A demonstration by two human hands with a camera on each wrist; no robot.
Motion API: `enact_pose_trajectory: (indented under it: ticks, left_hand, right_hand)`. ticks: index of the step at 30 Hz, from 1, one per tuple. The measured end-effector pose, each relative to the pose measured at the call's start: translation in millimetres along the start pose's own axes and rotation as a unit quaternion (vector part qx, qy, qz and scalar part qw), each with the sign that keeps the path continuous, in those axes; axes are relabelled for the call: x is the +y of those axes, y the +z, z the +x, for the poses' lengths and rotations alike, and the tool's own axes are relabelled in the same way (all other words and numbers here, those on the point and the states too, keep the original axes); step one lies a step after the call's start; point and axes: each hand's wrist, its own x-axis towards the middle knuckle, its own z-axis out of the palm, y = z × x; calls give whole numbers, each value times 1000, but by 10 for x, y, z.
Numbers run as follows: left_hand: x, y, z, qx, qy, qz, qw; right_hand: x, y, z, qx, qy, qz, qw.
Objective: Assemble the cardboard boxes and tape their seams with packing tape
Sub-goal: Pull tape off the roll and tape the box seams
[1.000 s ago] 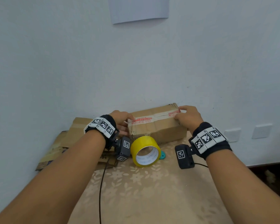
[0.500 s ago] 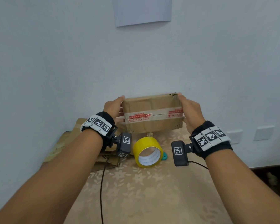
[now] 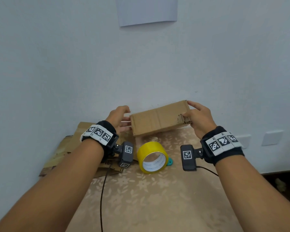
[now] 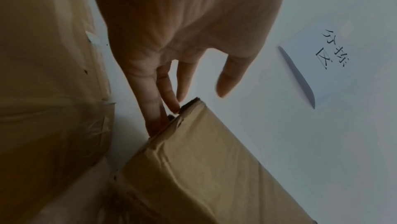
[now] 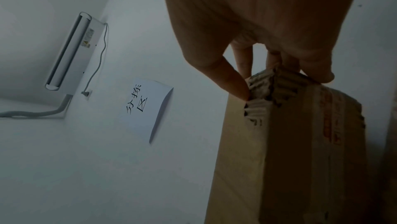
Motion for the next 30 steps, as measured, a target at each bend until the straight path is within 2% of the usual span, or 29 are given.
enact_pose_trajectory:
  ticks: [4, 7, 13, 19, 21, 24, 30]
  left_hand:
    - [-75, 32, 85, 3, 9, 44, 999]
    - [-135, 24, 118, -16, -5, 62, 998]
    - [-148, 72, 124, -27, -3, 91, 995]
    - [-103, 157, 119, -2, 7, 112, 994]
    - [-98, 195, 119, 3, 17, 157, 988]
    - [-137, 233, 154, 0, 39, 262, 964]
    - [-159, 291, 232, 6, 73, 333, 940]
  right_hand:
    - [33, 32, -17, 47, 5, 21, 999]
    - [147, 13, 20, 66, -7, -52, 996]
    - [203, 64, 40, 50, 16, -63, 997]
    - [236, 80, 33, 79, 66, -47, 994]
    - [308, 61, 51, 95, 60, -93, 989]
    - [314, 44, 10, 116, 40, -155, 980]
    - [227, 75, 31, 92, 70, -121, 986]
